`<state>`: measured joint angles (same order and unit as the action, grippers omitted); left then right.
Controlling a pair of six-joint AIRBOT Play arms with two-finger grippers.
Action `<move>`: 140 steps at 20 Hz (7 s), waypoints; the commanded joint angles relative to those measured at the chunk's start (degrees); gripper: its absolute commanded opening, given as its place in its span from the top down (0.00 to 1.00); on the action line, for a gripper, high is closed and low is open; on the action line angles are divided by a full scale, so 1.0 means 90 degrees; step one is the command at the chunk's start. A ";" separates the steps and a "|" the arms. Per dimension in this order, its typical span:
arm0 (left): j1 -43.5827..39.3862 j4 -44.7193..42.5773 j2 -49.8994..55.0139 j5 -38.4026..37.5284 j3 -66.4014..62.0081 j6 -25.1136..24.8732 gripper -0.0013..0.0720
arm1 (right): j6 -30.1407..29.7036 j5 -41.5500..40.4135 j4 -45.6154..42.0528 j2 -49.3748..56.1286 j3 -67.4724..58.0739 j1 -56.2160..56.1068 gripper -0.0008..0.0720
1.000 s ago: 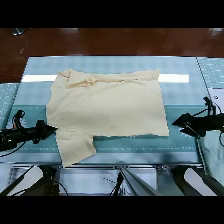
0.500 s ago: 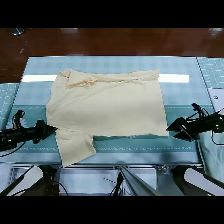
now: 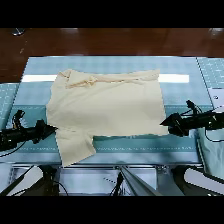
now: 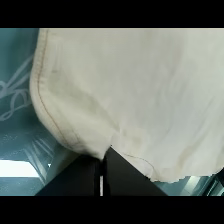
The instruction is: Fold the shirts.
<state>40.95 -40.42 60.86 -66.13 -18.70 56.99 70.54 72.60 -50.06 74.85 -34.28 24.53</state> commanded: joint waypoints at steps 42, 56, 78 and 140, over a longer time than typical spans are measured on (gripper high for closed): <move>-0.3021 -0.3546 -0.2980 0.1773 -0.4476 0.3337 0.96 | 0.0874 0.0049 0.0041 -0.3908 -0.4337 -0.0920 0.95; -0.4184 -0.2749 0.3385 0.3218 -0.6509 0.4209 0.96 | 0.0770 -0.1853 0.1882 0.2441 -0.6071 -0.0967 0.95; -0.3614 -0.3099 0.3480 0.0080 -0.5428 0.2574 0.96 | 0.0913 0.0444 -0.1192 0.3274 -0.6161 -0.1044 0.95; -0.2795 -0.0714 0.0296 0.0457 -0.0714 0.1392 0.96 | 0.0367 -0.1343 0.0568 -0.0918 0.0981 -0.0112 0.14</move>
<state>15.81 -46.85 63.51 -61.93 -25.10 69.41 74.87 66.76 -47.92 64.25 -25.06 27.22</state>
